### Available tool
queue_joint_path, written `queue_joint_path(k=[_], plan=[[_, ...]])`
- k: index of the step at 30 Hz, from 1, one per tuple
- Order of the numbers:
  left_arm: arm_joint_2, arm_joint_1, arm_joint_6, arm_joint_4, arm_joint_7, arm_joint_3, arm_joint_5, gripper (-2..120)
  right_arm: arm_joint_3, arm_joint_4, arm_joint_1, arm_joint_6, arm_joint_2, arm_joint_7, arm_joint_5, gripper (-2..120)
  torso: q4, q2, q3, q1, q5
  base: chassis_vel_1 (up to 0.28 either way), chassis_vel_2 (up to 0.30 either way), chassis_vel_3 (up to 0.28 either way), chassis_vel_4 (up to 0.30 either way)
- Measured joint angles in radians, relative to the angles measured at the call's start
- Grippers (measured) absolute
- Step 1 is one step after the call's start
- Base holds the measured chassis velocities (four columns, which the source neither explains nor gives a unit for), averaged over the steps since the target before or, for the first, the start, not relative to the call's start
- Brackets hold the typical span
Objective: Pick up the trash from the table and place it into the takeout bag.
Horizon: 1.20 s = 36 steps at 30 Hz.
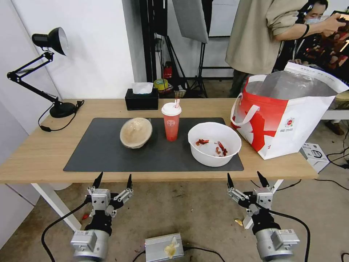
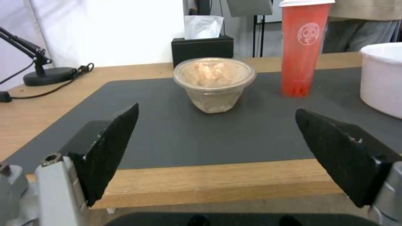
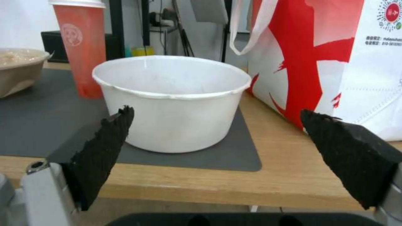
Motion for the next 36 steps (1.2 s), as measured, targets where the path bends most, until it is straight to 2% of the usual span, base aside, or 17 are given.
queue_joint_path(k=[15, 18, 19, 22, 23, 25, 26, 29, 36], plan=[[0.0, 0.0, 0.0, 0.0, 0.0, 0.0, 0.0, 100, 0.0, 0.0, 0.0, 0.0, 0.0, 0.0, 0.0, 100, 0.0, 0.0, 0.0, 0.0, 0.0, 0.0, 0.0, 0.0, 0.0], [-0.003, 0.004, -0.019, 0.006, 0.002, -0.016, -0.016, 100, 0.002, -0.001, 0.003, 0.0, -0.006, 0.0, 0.004, 100, -0.0003, 0.0, 0.0, 0.0, -0.0002, 0.0, 0.0, 0.0, 0.0], [-0.007, 0.011, -0.046, 0.014, 0.003, -0.039, -0.037, 100, 0.007, -0.007, 0.01, -0.002, -0.019, 0.0, 0.016, 100, -0.0005, 0.0, 0.0, 0.0, 0.0001, 0.0, 0.0, 0.0, 0.0], [-0.026, 0.039, -0.167, 0.051, 0.012, -0.136, -0.126, 100, 0.064, -0.063, 0.072, -0.029, -0.13, 0.0, 0.115, 100, 0.0002, 0.0, 0.0, 0.0, 0.0002, 0.0, 0.0, 0.0, 0.0], [-0.026, 0.039, -0.167, 0.051, 0.012, -0.136, -0.126, 100, 0.064, -0.063, 0.072, -0.029, -0.13, 0.0, 0.115, 100, 0.0002, 0.0, 0.0, 0.0, 0.0002, 0.0, 0.0, 0.0, 0.0], [-0.037, 0.057, -0.238, 0.07, 0.02, -0.192, -0.186, 100, 0.108, -0.104, 0.119, -0.05, -0.214, 0.002, 0.19, 100, 0.0006, 0.0, 0.0, 0.0, 0.0004, 0.0, 0.0, 0.0, 0.0], [-0.04, 0.065, -0.257, 0.065, 0.036, -0.192, -0.211, 100, 0.12, -0.113, 0.13, -0.052, -0.236, -0.001, 0.214, 100, 0.0011, 0.0, 0.0, 0.0, 0.0001, 0.0, 0.0, 0.0, 0.0], [-0.042, 0.075, -0.263, 0.042, 0.057, -0.184, -0.248, 100, 0.138, -0.118, 0.132, -0.03, -0.259, -0.04, 0.258, 100, -0.0002, 0.0, 0.0, 0.0, 0.0003, 0.0, 0.0, 0.0, 0.0], [-0.042, 0.078, -0.267, 0.033, 0.113, -0.175, -0.226, 100, 0.145, -0.103, 0.129, -0.013, -0.28, -0.079, 0.268, 100, -0.0001, 0.0, 0.0, 0.0, 0.0001, 0.0, 0.0, 0.0, 0.0]])
